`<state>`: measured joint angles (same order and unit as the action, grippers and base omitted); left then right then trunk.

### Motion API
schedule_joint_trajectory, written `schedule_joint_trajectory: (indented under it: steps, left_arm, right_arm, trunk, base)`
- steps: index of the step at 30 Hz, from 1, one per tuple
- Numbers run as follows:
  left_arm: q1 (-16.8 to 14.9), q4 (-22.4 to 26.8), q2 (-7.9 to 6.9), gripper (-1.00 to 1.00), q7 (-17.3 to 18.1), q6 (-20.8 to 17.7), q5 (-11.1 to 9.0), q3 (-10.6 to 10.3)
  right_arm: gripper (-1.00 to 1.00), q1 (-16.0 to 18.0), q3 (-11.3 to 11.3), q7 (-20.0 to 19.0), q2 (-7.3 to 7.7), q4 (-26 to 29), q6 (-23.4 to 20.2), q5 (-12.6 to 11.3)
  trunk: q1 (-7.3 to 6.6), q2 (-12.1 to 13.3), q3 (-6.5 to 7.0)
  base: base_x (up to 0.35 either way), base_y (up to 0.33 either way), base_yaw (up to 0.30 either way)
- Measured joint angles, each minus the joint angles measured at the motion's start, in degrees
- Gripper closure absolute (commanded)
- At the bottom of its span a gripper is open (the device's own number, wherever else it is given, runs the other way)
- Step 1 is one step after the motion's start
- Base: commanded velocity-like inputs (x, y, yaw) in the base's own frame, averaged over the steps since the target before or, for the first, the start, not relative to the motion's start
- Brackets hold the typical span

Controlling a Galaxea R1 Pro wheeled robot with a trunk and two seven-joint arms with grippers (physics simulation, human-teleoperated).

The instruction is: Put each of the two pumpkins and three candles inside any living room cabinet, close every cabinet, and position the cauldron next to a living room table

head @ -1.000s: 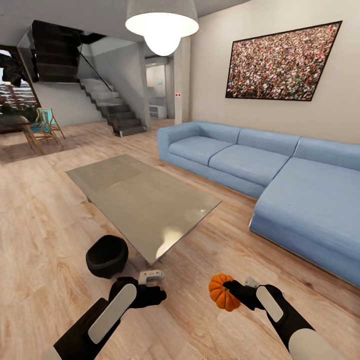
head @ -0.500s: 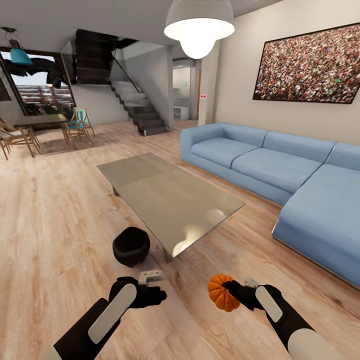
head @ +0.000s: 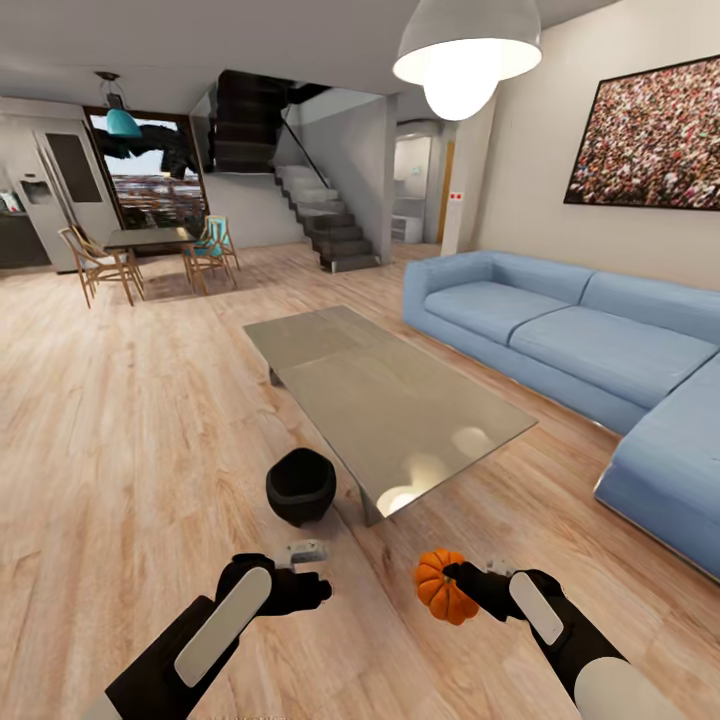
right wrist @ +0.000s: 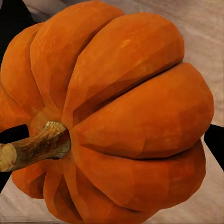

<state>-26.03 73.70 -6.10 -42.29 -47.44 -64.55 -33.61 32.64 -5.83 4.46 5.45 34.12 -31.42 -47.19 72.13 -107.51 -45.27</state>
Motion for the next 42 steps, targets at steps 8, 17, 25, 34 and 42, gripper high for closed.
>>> schedule_joint_trajectory:
  steps: [8,17,25,34,42]
  left_arm:
    - [0.0,-0.08,-0.01,-1.0,0.0,-0.01,-0.07,1.11]
    - [0.0,-0.17,-0.05,-1.0,0.0,-0.01,-0.07,1.45]
    - [0.0,-0.31,-0.1,-1.0,0.0,-0.04,-0.12,1.99]
    - [0.0,-0.43,-0.11,-1.0,0.0,-0.07,-0.19,2.64]
    - [0.0,-0.44,-0.19,-1.0,0.23,-0.08,-0.18,2.65]
  right_arm:
    - [1.0,-0.04,-0.09,0.0,0.0,0.0,-0.14,0.07]
    - [1.0,-0.02,-0.17,0.0,0.0,0.0,-0.15,0.15]
    - [1.0,0.01,-0.17,0.0,0.0,0.01,-0.15,0.23]
    - [1.0,-0.01,-0.25,0.0,0.0,0.0,-0.38,0.36]
    - [1.0,-0.02,-0.26,0.0,0.0,0.0,-0.42,0.37]
  trunk:
    - [0.0,0.0,0.22]
    - [0.0,0.0,0.46]
    - [0.0,0.0,0.68]
    - [0.0,0.0,0.92]
    - [-0.03,0.0,1.14]
  base:
    - [0.0,0.162,0.28]
    - [0.0,0.15,0.28]
    - [0.0,0.098,0.28]
    - [0.01,0.005,0.28]
    - [0.235,0.014,0.28]
